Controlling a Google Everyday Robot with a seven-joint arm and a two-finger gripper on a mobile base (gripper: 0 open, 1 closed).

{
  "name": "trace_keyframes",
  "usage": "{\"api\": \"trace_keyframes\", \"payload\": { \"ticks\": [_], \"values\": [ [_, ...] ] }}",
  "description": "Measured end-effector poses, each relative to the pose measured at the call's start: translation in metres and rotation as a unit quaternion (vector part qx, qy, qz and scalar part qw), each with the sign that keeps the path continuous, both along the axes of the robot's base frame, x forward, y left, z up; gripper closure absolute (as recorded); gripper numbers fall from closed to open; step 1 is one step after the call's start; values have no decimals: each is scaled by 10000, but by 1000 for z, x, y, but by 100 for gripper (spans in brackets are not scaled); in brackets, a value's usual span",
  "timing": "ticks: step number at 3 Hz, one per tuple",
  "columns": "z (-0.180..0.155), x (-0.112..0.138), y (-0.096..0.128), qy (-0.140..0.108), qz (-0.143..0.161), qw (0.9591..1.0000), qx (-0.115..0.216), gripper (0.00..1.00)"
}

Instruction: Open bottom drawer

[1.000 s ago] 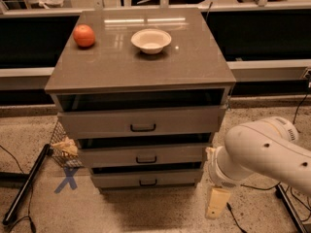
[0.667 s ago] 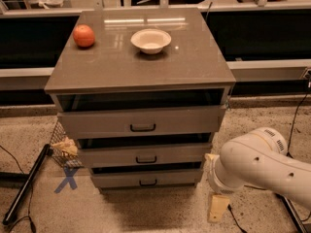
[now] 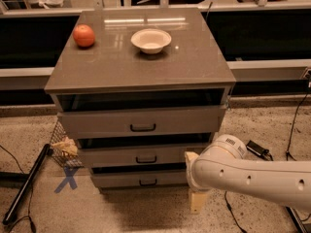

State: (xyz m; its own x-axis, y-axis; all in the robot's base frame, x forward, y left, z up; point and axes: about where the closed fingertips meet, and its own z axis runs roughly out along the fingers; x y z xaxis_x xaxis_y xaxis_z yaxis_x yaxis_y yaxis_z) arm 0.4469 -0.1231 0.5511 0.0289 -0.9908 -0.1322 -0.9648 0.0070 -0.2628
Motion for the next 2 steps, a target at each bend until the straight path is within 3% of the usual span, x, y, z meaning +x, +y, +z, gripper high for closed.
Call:
{"api": "trace_keyframes", "payload": {
  "ticks": [1, 2],
  "values": [
    [0, 0, 0, -1, 2, 10000, -4, 0],
    [-23, 11, 13, -19, 245, 9990, 362, 0]
  ]
}}
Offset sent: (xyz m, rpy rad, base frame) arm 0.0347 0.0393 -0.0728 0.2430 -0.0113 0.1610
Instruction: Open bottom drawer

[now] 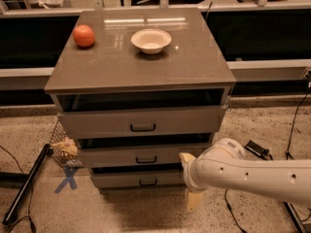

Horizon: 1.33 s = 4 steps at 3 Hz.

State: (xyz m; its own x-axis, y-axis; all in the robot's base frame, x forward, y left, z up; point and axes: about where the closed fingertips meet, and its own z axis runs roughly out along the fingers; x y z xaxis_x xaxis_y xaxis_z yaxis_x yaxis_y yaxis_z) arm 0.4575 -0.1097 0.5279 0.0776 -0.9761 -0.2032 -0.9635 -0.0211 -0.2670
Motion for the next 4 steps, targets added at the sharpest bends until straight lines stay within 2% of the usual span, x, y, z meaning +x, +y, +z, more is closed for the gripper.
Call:
{"api": "trace_keyframes", "payload": {
  "ticks": [1, 2, 3, 4],
  "values": [
    [-34, 34, 22, -497, -92, 9890, 1388, 0],
    [-45, 55, 24, -993, -189, 9712, 2156, 0],
    [-65, 62, 25, -975, -64, 9594, 2647, 0],
    [-86, 51, 30, -873, 273, 9600, 2645, 0]
  ]
}}
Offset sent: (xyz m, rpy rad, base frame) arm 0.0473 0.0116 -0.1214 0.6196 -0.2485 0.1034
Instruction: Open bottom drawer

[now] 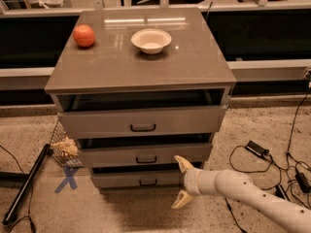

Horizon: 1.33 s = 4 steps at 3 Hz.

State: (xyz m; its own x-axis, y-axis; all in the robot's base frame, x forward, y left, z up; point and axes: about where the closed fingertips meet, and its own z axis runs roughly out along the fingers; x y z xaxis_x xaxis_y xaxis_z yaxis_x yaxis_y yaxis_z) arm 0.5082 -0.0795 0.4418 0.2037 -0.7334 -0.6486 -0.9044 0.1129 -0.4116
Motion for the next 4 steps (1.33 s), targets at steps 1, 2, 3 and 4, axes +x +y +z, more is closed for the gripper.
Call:
{"api": "trace_keyframes", "payload": {
  "ticks": [1, 2, 3, 4],
  "values": [
    [1, 3, -2, -86, -37, 10000, -5, 0],
    [-10, 6, -12, -396, -17, 9992, -35, 0],
    [-28, 11, -21, -670, 192, 9974, -182, 0],
    [-43, 17, -38, -775, 154, 9969, -21, 0]
  ]
}}
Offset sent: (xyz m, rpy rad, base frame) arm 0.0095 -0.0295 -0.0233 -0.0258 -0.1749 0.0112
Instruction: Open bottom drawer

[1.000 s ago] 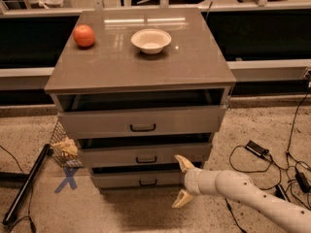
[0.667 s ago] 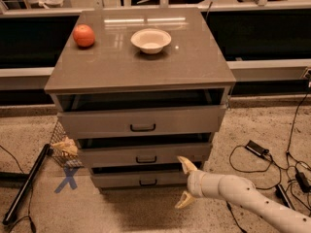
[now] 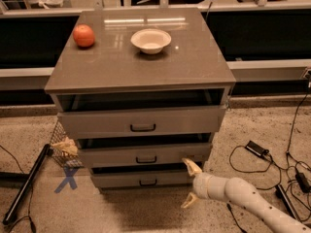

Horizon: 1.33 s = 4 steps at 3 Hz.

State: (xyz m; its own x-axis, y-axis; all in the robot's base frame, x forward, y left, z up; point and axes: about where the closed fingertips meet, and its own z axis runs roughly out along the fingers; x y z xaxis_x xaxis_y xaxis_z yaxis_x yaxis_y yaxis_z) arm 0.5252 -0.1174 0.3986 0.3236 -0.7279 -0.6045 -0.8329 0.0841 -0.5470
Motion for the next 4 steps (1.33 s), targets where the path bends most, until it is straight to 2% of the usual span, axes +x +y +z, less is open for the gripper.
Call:
{"api": "trace_keyframes", "payload": {
  "ticks": [2, 4],
  "values": [
    [-12, 3, 0, 31, 50, 9999, -84, 0],
    [-71, 16, -18, 90, -49, 9980, -617, 0]
  ]
}}
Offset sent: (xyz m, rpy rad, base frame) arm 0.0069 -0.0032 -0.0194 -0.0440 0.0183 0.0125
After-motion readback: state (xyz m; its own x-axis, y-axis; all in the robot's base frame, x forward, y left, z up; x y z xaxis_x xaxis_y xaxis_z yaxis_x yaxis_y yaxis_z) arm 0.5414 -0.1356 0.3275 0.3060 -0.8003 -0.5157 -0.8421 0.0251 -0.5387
